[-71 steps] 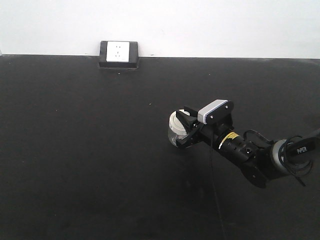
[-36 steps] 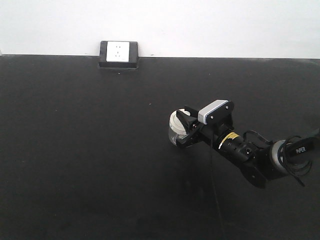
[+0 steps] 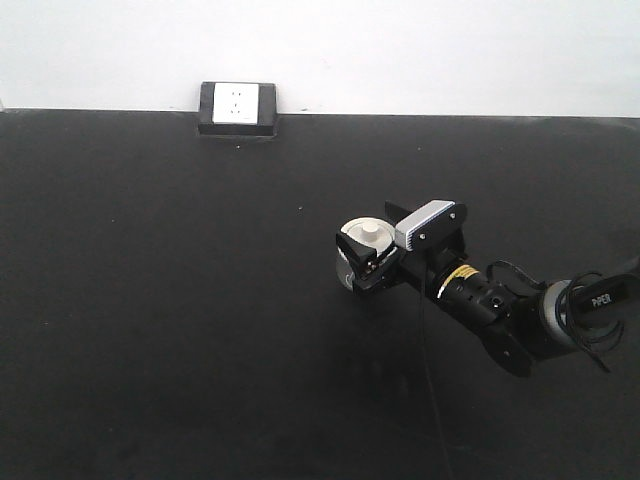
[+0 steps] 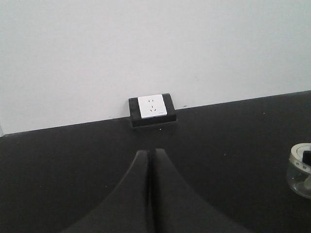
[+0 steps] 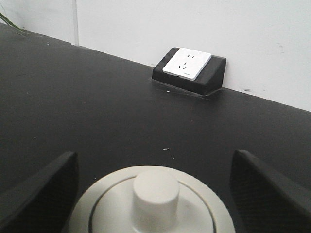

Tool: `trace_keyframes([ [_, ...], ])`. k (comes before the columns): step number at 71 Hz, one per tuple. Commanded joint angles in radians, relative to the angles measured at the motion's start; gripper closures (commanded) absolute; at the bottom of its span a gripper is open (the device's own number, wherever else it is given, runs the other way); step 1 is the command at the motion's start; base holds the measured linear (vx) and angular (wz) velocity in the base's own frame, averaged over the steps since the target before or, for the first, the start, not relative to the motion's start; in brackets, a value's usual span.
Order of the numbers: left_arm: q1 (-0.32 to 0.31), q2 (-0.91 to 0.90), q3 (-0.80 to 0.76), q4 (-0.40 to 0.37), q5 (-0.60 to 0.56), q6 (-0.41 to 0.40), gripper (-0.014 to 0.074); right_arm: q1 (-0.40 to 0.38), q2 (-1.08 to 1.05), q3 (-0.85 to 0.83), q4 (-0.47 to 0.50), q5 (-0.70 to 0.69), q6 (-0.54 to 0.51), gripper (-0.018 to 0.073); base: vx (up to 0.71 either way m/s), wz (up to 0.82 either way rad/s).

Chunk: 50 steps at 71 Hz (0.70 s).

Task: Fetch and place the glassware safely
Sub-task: 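Lower the jar onto the countertop and open the right gripper, then lift and withdraw the open right gripper away from the jar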

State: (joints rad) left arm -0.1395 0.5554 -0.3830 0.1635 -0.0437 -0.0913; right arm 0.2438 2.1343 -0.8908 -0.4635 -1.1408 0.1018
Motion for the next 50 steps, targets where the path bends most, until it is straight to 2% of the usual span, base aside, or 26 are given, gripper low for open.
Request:
trace_keyframes([
  [1, -0.006, 0.0, -0.025, -0.008, -0.072, -0.008, 0.0603, -0.008, -0.051, -0.019, 0.011, -0.074, -0.011, -0.0017, 0.0, 0.0],
  [18, -0.006, 0.0, -0.025, -0.008, -0.071, -0.008, 0.0603, -0.008, -0.147, -0.016, 0.011, -0.003, -0.006, 0.0022, 0.0, 0.0],
  [26, -0.006, 0.0, -0.025, -0.008, -0.071, -0.008, 0.0603, -0.008, -0.233, -0.016, 0.011, 0.103, 0.012, 0.004, 0.0, 0.0],
  [32, -0.006, 0.0, -0.025, -0.008, -0.071, -0.008, 0.0603, -0.008, -0.321, -0.016, 0.011, 0.238, 0.05, 0.0076, 0.0, 0.0],
  [40, -0.006, 0.0, -0.025, -0.008, -0.071, -0.008, 0.0603, -0.008, -0.446, -0.016, 0.022, 0.465, 0.111, 0.0173, 0.0, 0.0],
  [44, -0.006, 0.0, -0.025, -0.008, -0.071, -0.008, 0.0603, -0.008, -0.512, -0.016, 0.042, 0.621, 0.132, 0.0241, 0.0, 0.0],
  [50, -0.006, 0.0, -0.025, -0.008, -0.071, -0.008, 0.0603, -0.011, -0.601, -0.016, 0.09, 0.797, 0.148, 0.0409, 0.0, 0.0],
])
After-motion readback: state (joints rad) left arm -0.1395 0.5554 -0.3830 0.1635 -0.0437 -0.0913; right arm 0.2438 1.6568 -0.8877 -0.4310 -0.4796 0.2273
